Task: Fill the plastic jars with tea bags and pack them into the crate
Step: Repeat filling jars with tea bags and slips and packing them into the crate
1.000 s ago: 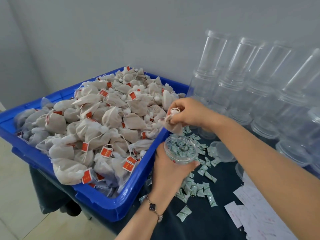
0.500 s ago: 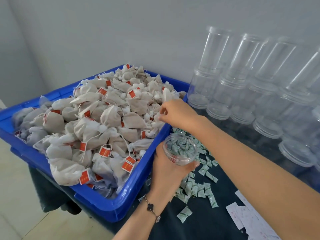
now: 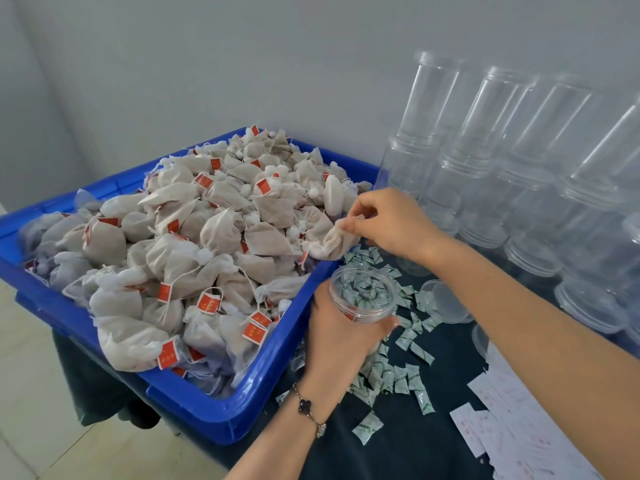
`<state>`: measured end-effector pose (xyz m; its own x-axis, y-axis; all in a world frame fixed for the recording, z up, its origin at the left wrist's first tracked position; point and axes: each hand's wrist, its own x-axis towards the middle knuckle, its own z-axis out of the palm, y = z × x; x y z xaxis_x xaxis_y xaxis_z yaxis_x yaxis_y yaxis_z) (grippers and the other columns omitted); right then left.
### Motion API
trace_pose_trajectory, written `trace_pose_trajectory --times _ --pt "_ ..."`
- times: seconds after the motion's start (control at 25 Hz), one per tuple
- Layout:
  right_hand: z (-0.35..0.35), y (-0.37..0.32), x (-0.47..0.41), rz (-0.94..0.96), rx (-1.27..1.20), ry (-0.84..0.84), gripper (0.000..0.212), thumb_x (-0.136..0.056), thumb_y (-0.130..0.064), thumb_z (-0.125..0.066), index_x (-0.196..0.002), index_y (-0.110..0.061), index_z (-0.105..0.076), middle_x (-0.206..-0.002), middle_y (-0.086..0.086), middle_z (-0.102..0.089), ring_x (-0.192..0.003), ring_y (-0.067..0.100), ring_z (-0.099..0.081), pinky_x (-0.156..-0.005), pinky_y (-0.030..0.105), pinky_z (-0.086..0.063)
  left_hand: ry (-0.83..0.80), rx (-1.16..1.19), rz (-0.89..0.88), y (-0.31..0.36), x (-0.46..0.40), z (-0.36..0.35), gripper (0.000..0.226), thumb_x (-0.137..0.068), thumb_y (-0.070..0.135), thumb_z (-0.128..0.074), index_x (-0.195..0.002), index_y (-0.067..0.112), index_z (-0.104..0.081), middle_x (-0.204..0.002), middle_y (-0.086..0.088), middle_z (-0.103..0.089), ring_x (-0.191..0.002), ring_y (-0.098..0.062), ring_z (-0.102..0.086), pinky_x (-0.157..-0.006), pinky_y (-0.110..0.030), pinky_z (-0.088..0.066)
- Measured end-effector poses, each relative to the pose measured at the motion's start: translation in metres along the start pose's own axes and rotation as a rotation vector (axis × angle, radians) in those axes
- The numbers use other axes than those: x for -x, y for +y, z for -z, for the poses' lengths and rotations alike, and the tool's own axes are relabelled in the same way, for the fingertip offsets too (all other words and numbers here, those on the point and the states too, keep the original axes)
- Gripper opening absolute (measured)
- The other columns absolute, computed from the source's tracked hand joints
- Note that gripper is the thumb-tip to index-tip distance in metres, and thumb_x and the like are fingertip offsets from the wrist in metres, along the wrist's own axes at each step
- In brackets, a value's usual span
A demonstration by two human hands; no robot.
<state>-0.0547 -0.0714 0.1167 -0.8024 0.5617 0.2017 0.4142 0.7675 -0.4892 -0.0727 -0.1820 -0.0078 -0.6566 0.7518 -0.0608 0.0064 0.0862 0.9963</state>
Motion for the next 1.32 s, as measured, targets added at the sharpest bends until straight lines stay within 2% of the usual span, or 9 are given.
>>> trace_pose_trajectory --times 0.24,0.36,0.52,0.64,0.72,0.88,1.04,1.2,1.32 --pt "0.013 -0.001 0.033 -0.044 0.262 -0.350 0.015 -0.082 -0.038 -0.069 -0.078 -0.024 -0.067 -0.072 -0.009 -0.065 -0.061 0.000 -0.059 -0.057 0.018 -0.046 0.076 -0.022 -0.063 0.001 0.005 -0.002 0.074 -0.050 0.036 -0.091 -0.109 0.040 -0.047 -0.102 0.015 -0.061 -0.091 -0.004 -0.063 -0.070 -0.018 -0.052" --pt "-0.002 -0.004 0.020 -0.011 0.232 -0.181 0.015 -0.089 -0.032 -0.062 -0.085 -0.019 -0.067 -0.082 -0.008 -0.066 -0.076 0.008 -0.062 -0.069 0.026 -0.049 0.046 0.014 -0.057 0.004 0.007 -0.003 0.073 -0.049 0.033 -0.090 -0.099 0.057 -0.042 -0.104 0.015 -0.063 -0.091 -0.015 -0.066 -0.076 -0.038 -0.057" --pt "-0.032 -0.007 -0.024 0.110 0.307 -0.129 0.021 -0.094 -0.013 -0.052 -0.109 -0.015 -0.067 -0.109 0.003 -0.064 -0.097 0.017 -0.059 -0.084 0.034 -0.050 0.072 -0.031 -0.022 -0.002 0.003 -0.001 0.085 -0.046 0.032 -0.091 -0.114 0.032 -0.041 -0.109 0.010 -0.056 -0.097 -0.030 -0.064 -0.082 -0.051 -0.055" --pt "-0.062 -0.008 -0.045 0.125 0.538 -0.243 0.027 -0.089 -0.012 -0.059 -0.115 -0.015 -0.065 -0.120 0.008 -0.051 -0.111 0.026 -0.045 -0.081 0.033 -0.044 0.038 -0.075 -0.064 -0.012 0.003 0.003 0.096 -0.050 0.037 -0.087 -0.131 0.022 -0.038 -0.119 -0.004 -0.058 -0.108 -0.029 -0.059 -0.088 -0.031 -0.051" --pt "-0.071 -0.006 -0.049 0.105 0.617 -0.202 0.025 -0.088 -0.009 -0.059 -0.113 -0.012 -0.064 -0.120 0.010 -0.047 -0.111 0.028 -0.041 -0.079 0.033 -0.041 0.050 -0.102 -0.093 -0.015 0.004 0.007 0.098 -0.051 0.040 -0.085 -0.135 0.021 -0.037 -0.125 0.004 -0.054 -0.113 -0.014 -0.055 -0.087 -0.017 -0.042" --pt "-0.056 0.002 -0.035 0.042 0.301 0.012 0.016 -0.094 -0.009 -0.048 -0.106 -0.009 -0.059 -0.111 0.008 -0.050 -0.099 0.022 -0.049 -0.080 0.033 -0.046 0.061 -0.065 -0.069 -0.009 0.004 0.003 0.096 -0.048 0.036 -0.089 -0.130 0.026 -0.039 -0.122 0.005 -0.057 -0.111 -0.021 -0.059 -0.093 -0.039 -0.051" --pt "-0.007 0.004 -0.003 -0.049 -0.011 0.179 0.009 -0.091 -0.014 -0.054 -0.099 -0.013 -0.058 -0.084 -0.003 -0.058 -0.070 0.008 -0.053 -0.061 0.023 -0.045 0.099 -0.063 -0.128 0.000 0.004 -0.005 0.077 -0.046 0.031 -0.091 -0.114 0.029 -0.054 -0.105 0.015 -0.062 -0.097 -0.001 -0.061 -0.086 -0.028 -0.054" --pt "0.024 0.003 0.045 -0.037 0.018 -0.050 0.006 -0.081 -0.016 -0.066 -0.085 -0.020 -0.063 -0.077 -0.006 -0.063 -0.064 0.004 -0.058 -0.057 0.020 -0.049 0.084 -0.082 -0.129 0.004 0.007 -0.009 0.065 -0.049 0.036 -0.090 -0.104 0.027 -0.055 -0.094 0.009 -0.065 -0.082 -0.009 -0.066 -0.069 -0.029 -0.057" --pt "0.023 0.013 0.069 -0.005 0.102 -0.243 0.016 -0.077 -0.028 -0.072 -0.092 -0.023 -0.068 -0.083 -0.013 -0.065 -0.075 -0.001 -0.060 -0.063 0.012 -0.047 0.011 -0.066 -0.108 0.003 0.014 -0.013 0.075 -0.048 0.040 -0.086 -0.111 0.023 -0.050 -0.098 -0.011 -0.067 -0.085 -0.035 -0.066 -0.071 -0.043 -0.058"
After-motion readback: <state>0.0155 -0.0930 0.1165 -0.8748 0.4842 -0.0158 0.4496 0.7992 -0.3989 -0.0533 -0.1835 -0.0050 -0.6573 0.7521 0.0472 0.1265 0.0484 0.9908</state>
